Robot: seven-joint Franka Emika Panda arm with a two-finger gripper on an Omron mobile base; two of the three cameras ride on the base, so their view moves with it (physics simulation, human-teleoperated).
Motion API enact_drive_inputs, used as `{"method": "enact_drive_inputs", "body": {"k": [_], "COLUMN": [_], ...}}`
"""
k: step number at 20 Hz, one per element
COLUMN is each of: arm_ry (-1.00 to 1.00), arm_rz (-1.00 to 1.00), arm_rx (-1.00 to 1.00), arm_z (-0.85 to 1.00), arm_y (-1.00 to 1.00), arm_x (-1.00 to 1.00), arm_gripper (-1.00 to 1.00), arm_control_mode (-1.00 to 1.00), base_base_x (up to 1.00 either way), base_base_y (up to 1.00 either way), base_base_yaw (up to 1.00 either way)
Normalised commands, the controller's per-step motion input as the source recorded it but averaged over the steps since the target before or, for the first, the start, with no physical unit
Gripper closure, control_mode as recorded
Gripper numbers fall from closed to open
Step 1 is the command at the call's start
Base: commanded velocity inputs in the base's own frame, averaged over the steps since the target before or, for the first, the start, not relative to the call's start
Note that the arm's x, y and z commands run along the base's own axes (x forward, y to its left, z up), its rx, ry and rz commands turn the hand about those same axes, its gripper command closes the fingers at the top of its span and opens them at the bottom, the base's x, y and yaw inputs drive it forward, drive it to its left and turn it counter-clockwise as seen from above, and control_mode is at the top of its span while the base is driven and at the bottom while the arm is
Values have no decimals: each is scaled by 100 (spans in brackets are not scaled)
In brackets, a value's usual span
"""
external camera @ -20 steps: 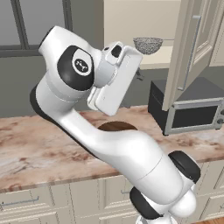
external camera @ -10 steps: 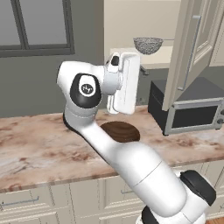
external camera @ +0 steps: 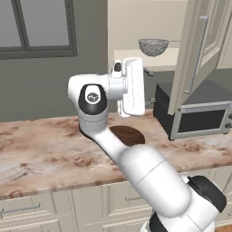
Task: Open the cabinet and setup a tea strainer by placing it in the bowl upright.
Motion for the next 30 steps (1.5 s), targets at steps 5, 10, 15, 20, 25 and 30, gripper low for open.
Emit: {"method": "enact_drive_inputs", "body": {"k": [5,10,15,20,25,30], "arm_ry": [3,0,-4,-9,-6,0], "arm_rz": [-24,-25,-25,-16,0,7], "arm_rx": [0,0,7,10,19,10], "arm_z": [0,0,0,1,0,0], "arm_y": [-67,-93,-100,-100,-100,-81], "arm_x": [17,0,-45,-48,-20,0], "arm_gripper": [-100,-100,-100,-100,-100,-100], "arm_control_mode": [-100,-100,-100,-100,-100,-100], "base_base_x": [0,0,0,0,0,0], "base_base_y": [0,0,0,0,0,0], "base_base_yaw": [0,0,0,0,0,0]}}
